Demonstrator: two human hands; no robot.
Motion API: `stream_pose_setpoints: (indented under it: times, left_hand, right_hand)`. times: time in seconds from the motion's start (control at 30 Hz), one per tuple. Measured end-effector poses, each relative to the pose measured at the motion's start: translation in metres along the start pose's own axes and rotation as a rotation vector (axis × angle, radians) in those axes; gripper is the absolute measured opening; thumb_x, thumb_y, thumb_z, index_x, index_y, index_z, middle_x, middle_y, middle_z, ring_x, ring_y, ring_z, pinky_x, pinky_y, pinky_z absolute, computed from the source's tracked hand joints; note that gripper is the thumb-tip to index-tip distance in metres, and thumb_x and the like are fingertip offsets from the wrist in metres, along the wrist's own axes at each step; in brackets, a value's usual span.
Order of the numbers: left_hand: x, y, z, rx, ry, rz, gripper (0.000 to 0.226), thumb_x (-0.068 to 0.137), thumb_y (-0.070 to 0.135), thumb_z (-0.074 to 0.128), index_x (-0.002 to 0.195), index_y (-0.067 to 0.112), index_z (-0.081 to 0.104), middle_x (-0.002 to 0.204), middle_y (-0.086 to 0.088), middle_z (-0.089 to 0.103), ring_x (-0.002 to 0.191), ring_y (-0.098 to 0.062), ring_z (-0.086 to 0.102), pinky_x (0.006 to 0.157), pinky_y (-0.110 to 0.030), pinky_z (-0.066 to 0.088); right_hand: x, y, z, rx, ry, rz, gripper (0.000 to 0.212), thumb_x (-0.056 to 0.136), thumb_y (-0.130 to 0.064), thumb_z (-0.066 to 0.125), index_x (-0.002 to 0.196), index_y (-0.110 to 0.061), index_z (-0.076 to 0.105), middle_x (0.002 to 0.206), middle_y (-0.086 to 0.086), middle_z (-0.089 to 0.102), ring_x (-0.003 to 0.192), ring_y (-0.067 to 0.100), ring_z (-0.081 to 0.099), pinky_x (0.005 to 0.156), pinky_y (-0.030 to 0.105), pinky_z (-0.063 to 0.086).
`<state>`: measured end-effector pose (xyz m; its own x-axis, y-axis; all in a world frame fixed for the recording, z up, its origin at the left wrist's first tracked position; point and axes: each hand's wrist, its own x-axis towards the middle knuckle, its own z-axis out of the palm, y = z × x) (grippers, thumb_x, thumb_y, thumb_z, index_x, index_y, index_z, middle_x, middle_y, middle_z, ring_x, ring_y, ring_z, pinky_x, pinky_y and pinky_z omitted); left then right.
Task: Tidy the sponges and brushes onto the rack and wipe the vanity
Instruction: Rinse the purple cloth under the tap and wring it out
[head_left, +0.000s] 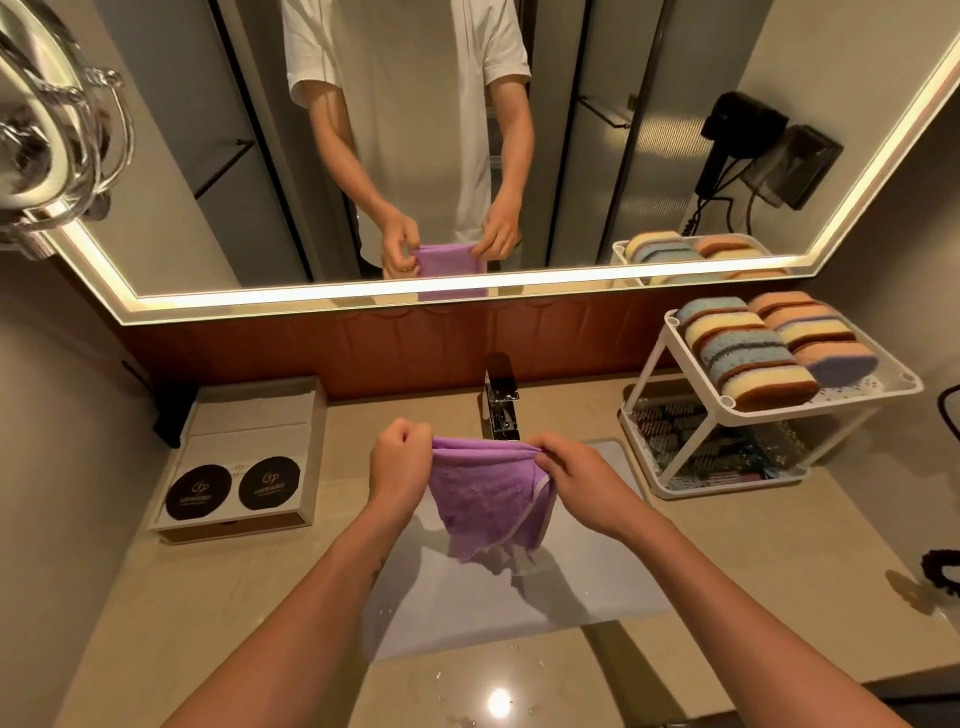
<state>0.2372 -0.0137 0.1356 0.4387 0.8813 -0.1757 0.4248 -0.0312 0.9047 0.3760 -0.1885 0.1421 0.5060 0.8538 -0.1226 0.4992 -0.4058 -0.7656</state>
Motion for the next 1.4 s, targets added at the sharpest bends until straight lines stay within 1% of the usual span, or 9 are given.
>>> stream_pose_setpoints:
  times: [0.13, 0.23, 0.43, 0.7, 0.77, 0.87, 1.07, 1.23, 1.4]
  left_hand:
    - [0.009, -0.001, -0.017, -0.398, -0.245, -0.062, 0.036, 0.083, 0.031, 0.039, 0.066, 0.013, 0.065, 0.085, -0.012, 0.068, 0.083, -0.024, 0.059, 0.072, -0.035, 0.046]
    - [0.016, -0.005, -0.028, -0.633, -0.383, -0.094, 0.050, 0.102, 0.042, 0.033, 0.073, 0.008, 0.056, 0.072, -0.011, 0.059, 0.071, -0.023, 0.054, 0.068, -0.036, 0.042]
    - [0.009, -0.039, -0.009, -0.537, -0.558, -0.194, 0.095, 0.088, 0.081, 0.015, 0.138, 0.013, 0.059, 0.137, -0.007, 0.065, 0.127, -0.022, 0.058, 0.110, -0.042, 0.036]
    - [-0.013, -0.045, 0.015, -0.548, -0.595, -0.200, 0.095, 0.086, 0.087, 0.020, 0.131, 0.015, 0.063, 0.126, -0.008, 0.070, 0.112, -0.028, 0.064, 0.096, -0.048, 0.047]
    - [-0.013, -0.044, 0.014, -0.420, -0.604, -0.109, 0.076, 0.087, 0.081, 0.043, 0.118, 0.016, 0.068, 0.113, -0.002, 0.070, 0.100, -0.024, 0.061, 0.081, -0.035, 0.046]
    - [-0.012, -0.044, 0.009, -0.248, -0.589, 0.009, 0.028, 0.093, 0.037, 0.072, 0.117, 0.024, 0.064, 0.110, 0.009, 0.072, 0.103, -0.014, 0.069, 0.074, -0.016, 0.052]
    - [-0.008, -0.046, -0.001, -0.157, -0.615, 0.039, 0.063, 0.067, 0.040, 0.087, 0.124, 0.020, 0.067, 0.112, 0.002, 0.077, 0.108, -0.020, 0.071, 0.093, -0.036, 0.058]
    - [-0.013, -0.028, 0.000, -0.260, -0.638, 0.056, 0.042, 0.089, 0.022, 0.077, 0.129, 0.021, 0.065, 0.117, 0.000, 0.075, 0.109, -0.021, 0.071, 0.096, -0.043, 0.057]
    - [-0.014, -0.014, 0.001, -0.488, -0.595, -0.045, 0.037, 0.092, 0.018, 0.072, 0.127, 0.012, 0.062, 0.125, -0.013, 0.070, 0.115, -0.030, 0.068, 0.098, -0.045, 0.056]
  right_hand:
    - [0.004, -0.017, -0.002, 0.193, 0.013, -0.017, 0.029, 0.110, -0.018, 0.040, 0.114, -0.031, 0.066, 0.101, -0.016, 0.069, 0.090, -0.008, 0.061, 0.075, 0.006, 0.044]
    - [0.011, -0.025, -0.004, 0.424, 0.017, 0.005, 0.030, 0.110, -0.013, 0.042, 0.118, -0.021, 0.069, 0.105, -0.003, 0.073, 0.091, 0.000, 0.066, 0.080, 0.015, 0.052]
    - [0.020, -0.036, -0.003, 0.968, -0.006, 0.145, 0.030, 0.102, 0.002, 0.042, 0.113, -0.003, 0.070, 0.104, 0.015, 0.071, 0.096, 0.026, 0.066, 0.080, 0.030, 0.054]
    - [0.024, -0.036, -0.012, 1.131, 0.187, 0.223, 0.032, 0.104, -0.004, 0.041, 0.122, 0.001, 0.067, 0.108, 0.018, 0.071, 0.095, 0.028, 0.068, 0.084, 0.036, 0.058]
    - [0.025, -0.033, -0.015, 1.174, 0.263, 0.261, 0.031, 0.104, -0.005, 0.043, 0.122, -0.001, 0.068, 0.105, 0.017, 0.071, 0.093, 0.028, 0.069, 0.086, 0.039, 0.057]
    - [0.022, -0.032, -0.013, 1.236, 0.303, 0.310, 0.030, 0.103, -0.006, 0.043, 0.123, 0.000, 0.066, 0.097, 0.015, 0.072, 0.091, 0.028, 0.069, 0.080, 0.037, 0.058]
    - [0.018, -0.037, -0.006, 1.342, 0.300, 0.341, 0.031, 0.102, -0.010, 0.045, 0.125, 0.000, 0.064, 0.099, 0.019, 0.071, 0.087, 0.030, 0.072, 0.070, 0.037, 0.062]
    - [0.015, -0.042, -0.018, 1.289, 0.215, 0.273, 0.035, 0.102, -0.028, 0.053, 0.088, -0.008, 0.077, 0.088, 0.012, 0.072, 0.085, 0.025, 0.072, 0.075, 0.036, 0.059]
    - [0.007, -0.024, -0.005, 1.292, 0.022, 0.333, 0.065, 0.102, -0.063, 0.040, 0.136, -0.015, 0.066, 0.137, 0.014, 0.065, 0.130, 0.034, 0.060, 0.114, 0.051, 0.041]
